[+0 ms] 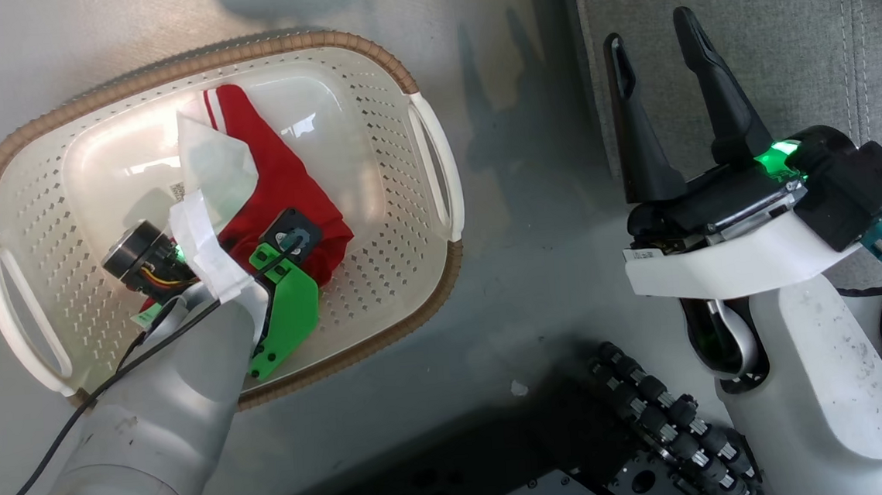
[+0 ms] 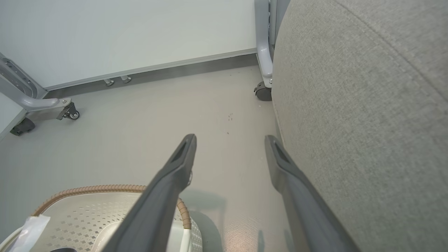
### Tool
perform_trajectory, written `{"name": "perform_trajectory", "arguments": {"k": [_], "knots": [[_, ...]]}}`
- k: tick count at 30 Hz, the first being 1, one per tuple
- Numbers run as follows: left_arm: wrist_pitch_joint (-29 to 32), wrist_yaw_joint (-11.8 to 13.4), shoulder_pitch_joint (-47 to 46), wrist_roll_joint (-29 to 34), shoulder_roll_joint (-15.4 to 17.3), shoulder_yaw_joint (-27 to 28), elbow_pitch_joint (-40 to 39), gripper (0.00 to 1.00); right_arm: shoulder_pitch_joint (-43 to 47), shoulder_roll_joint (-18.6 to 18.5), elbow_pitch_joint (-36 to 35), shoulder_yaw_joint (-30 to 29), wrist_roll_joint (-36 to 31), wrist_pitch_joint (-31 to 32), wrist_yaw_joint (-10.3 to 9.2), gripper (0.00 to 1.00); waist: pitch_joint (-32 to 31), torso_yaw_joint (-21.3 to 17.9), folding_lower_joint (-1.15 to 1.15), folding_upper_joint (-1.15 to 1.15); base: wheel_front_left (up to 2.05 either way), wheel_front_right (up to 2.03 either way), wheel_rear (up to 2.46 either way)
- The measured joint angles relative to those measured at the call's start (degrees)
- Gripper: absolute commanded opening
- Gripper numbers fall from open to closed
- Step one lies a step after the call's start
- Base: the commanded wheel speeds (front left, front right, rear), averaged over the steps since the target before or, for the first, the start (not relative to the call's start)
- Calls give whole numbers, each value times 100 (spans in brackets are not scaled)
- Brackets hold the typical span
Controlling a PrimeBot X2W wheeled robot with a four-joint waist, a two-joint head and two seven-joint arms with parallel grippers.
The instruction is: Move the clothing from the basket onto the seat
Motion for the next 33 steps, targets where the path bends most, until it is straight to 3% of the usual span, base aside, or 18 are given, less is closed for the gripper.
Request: {"name": "perform_trajectory", "arguments": {"k": [2,3,4,10,17,33], "knots": [[94,24,-24,23,15,-45,14,96,-7,3,-1,3,18,0,0,100,36,-34,0,0,0,0,0],[151,60,-38,26,20,-66,20,27,-12,3,-1,3,19,0,1,100,51,-49,0,0,0,0,0],[186,87,-52,41,24,-85,23,0,-18,4,-3,3,19,0,0,100,62,-59,0,0,0,0,0],[2,212,-82,89,74,-171,38,0,-44,8,-34,-32,15,0,0,100,29,-66,0,0,0,0,0],[-631,140,-46,-177,-1,-40,-45,0,-16,10,-32,-129,-163,0,0,100,-218,31,0,0,0,0,0],[-1862,44,531,-1048,-327,244,-665,0,486,-285,12,-393,-491,43,0,100,-1422,522,-1,0,0,0,0]]}}
